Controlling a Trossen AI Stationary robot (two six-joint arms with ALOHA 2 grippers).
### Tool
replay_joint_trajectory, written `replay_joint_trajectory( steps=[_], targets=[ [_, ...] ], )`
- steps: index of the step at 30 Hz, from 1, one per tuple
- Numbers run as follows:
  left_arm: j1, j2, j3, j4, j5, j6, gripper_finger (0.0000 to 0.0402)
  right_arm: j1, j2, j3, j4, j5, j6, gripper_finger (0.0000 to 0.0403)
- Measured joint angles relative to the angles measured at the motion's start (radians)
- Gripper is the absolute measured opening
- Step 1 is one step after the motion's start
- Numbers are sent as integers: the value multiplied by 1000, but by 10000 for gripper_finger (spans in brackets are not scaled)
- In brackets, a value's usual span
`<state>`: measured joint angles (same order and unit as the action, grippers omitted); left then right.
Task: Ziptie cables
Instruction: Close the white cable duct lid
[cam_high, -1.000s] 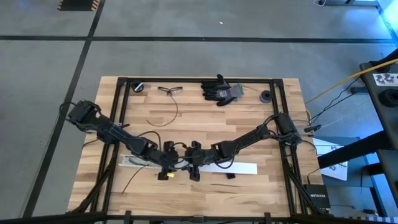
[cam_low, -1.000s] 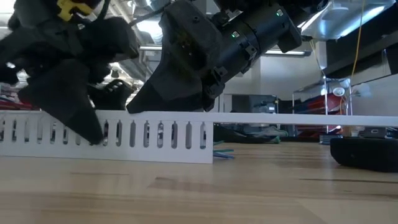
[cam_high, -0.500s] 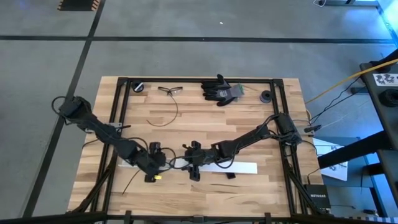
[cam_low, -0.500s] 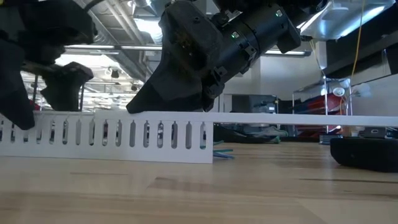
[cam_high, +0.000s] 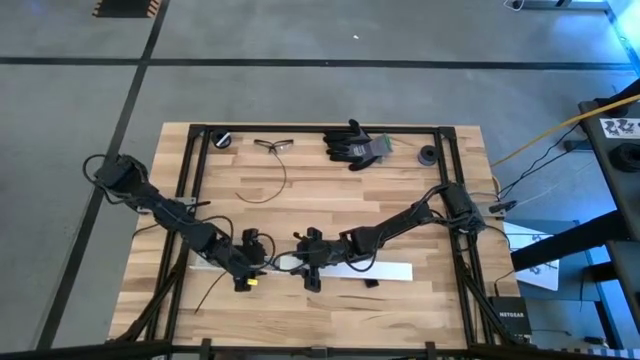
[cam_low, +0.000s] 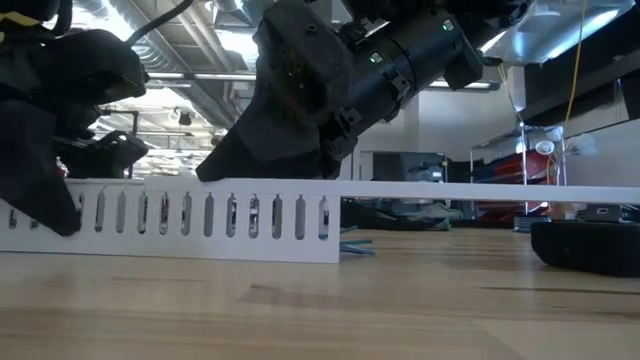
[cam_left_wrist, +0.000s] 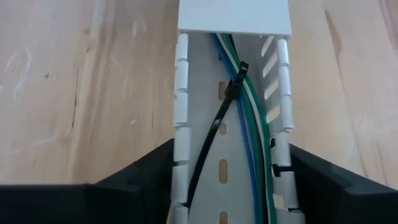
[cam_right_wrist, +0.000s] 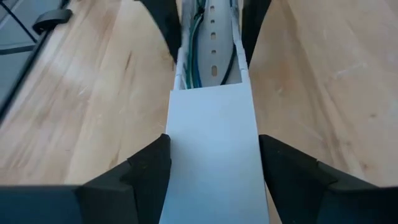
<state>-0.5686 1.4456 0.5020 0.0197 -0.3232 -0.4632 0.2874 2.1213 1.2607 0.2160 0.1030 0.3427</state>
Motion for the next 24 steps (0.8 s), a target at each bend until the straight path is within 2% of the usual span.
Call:
replay_joint_trajectory(
  steps=[4,15,20,24],
  targets=[
    [5,0,-4,17,4,7,210,1,9,7,7,-6,5,202],
    [5,3,-6,61,8,18,215,-7,12,25,11,-17,16,158],
    [5,3,-6,50,5,6,216,-7,12,27,10,-33,15,160],
    [6,3,-5,50,0,-5,216,-7,11,29,11,-37,-18,188]
  ],
)
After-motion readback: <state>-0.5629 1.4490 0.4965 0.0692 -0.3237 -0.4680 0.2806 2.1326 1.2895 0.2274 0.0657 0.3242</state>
